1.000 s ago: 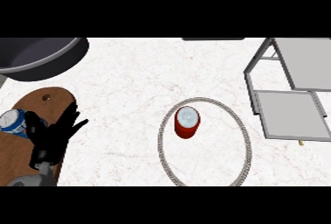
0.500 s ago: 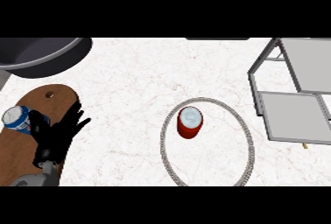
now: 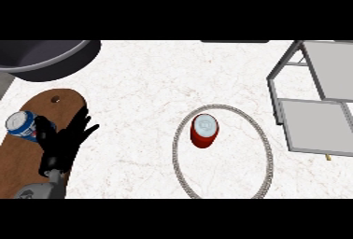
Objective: Pick the lemon from the placemat and place it in the tiered shelf
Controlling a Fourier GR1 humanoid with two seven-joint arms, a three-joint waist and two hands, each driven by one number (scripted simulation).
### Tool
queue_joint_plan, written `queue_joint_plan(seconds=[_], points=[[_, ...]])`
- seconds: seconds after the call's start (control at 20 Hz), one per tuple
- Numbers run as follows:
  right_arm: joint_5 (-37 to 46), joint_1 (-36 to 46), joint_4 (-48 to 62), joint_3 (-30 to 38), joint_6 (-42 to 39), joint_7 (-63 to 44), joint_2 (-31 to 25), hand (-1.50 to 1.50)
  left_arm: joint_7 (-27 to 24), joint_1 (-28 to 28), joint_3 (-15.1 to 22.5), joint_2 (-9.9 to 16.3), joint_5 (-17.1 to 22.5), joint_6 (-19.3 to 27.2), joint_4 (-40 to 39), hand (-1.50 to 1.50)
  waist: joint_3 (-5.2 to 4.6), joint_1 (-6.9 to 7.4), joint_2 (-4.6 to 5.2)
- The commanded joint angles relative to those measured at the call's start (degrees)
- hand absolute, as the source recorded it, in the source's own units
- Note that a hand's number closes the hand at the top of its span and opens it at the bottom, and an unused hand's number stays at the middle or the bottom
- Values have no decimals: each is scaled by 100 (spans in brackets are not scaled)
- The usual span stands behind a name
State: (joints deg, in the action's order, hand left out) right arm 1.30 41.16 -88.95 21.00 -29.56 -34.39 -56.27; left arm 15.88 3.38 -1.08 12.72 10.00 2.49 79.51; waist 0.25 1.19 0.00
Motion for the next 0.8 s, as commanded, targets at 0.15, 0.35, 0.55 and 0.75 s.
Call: queue_joint_plan(seconds=[0.15, 0.35, 0.55, 0.75], points=[[892, 603, 1114, -688, 447, 821, 267, 150, 187, -45, 65, -69, -87, -50, -37, 0, -29, 2, 25], [1371, 644, 1551, -892, 799, 1410, 489, 150, 87, 104, -123, -20, -11, -162, -399, 0, -29, -16, 31], [1544, 544, 1836, -803, 1027, 1836, 608, 150, -146, 16, -196, -60, -38, -216, -557, 0, -28, -68, 16], [1425, 668, 1913, -675, 830, 1990, 551, 150, 92, -89, -239, 34, -46, -226, -242, 0, -27, -74, 3]])
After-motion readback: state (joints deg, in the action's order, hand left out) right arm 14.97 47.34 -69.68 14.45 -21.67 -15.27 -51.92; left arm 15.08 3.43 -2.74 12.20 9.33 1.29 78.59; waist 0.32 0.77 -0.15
